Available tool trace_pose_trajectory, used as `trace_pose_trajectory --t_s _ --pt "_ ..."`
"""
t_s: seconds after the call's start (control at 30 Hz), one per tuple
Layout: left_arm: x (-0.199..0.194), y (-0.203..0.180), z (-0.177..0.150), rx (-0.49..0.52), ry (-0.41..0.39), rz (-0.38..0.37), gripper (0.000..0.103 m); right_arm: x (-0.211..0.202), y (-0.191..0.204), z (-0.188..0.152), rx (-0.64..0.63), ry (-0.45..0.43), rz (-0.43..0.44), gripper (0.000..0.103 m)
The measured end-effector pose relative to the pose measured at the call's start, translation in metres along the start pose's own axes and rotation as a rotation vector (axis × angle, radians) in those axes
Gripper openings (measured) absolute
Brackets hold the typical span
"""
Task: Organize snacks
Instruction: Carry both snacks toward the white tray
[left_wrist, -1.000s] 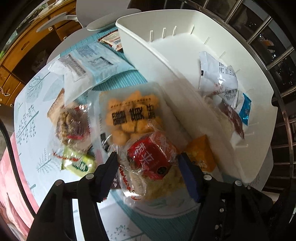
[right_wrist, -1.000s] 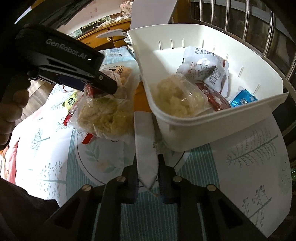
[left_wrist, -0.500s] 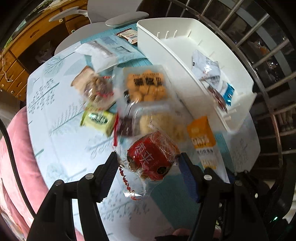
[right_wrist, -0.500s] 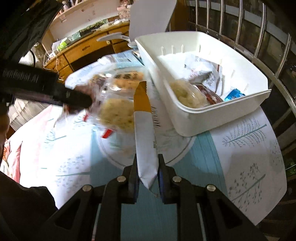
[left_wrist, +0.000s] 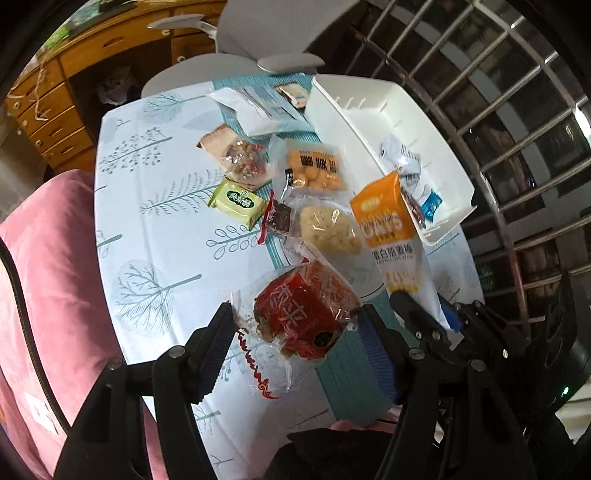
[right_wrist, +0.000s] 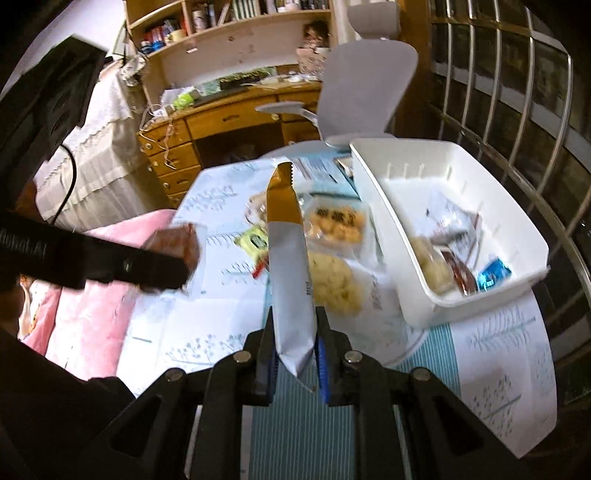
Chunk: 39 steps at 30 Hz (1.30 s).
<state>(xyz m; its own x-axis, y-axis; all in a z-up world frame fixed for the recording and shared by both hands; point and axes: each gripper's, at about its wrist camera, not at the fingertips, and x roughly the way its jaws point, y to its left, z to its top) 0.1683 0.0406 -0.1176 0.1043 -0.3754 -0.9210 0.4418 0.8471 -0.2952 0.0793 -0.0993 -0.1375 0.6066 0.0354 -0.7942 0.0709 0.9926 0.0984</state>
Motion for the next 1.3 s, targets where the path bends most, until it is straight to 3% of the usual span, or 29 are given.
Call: trace_pose_trajectory --t_s 0.43,0.87,1.3 --pt "-0.019 -0.047 0.010 -0.106 -0.142 -0.034 0.068 -0.029 -0.048 0.042 -0.098 -0.056 0.087 0.017" --pt "0.002 -0.145 0.047 -0.056 -0.219 -0.005 0.069 -0.052 -0.145 0.065 -0.159 -0.087 0.046 0.017" --pt "0.034 -0.206 0.083 -0.027 -0.267 -0.010 0.070 -0.050 -0.224 0.083 -0.147 -0.103 -0.003 0.017"
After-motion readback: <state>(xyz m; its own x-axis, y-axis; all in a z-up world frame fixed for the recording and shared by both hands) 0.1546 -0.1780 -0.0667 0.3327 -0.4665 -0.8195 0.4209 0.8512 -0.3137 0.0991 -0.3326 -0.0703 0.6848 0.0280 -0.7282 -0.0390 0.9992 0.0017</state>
